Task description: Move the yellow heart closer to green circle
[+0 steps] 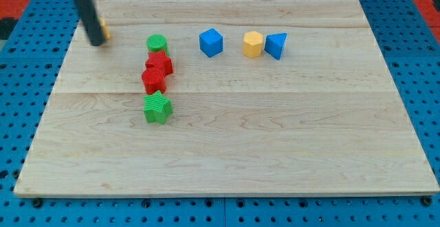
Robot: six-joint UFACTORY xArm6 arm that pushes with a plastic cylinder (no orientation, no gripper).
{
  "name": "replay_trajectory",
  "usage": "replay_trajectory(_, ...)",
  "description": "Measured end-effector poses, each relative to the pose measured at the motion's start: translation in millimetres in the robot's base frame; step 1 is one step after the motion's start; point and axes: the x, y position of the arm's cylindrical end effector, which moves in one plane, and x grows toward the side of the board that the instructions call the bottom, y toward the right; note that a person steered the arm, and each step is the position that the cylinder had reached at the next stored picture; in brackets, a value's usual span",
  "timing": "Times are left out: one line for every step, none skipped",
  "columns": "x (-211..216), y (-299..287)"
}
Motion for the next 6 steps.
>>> replay_trajectory(-47.5, -1.6)
replay_trajectory(-48.6, 99.2)
replay_trajectory(-48.8, 75.4)
replay_trajectory(-3.4, 53.6)
replay_trajectory(-1.0, 88.8)
replay_trajectory(-49.8, 149.1)
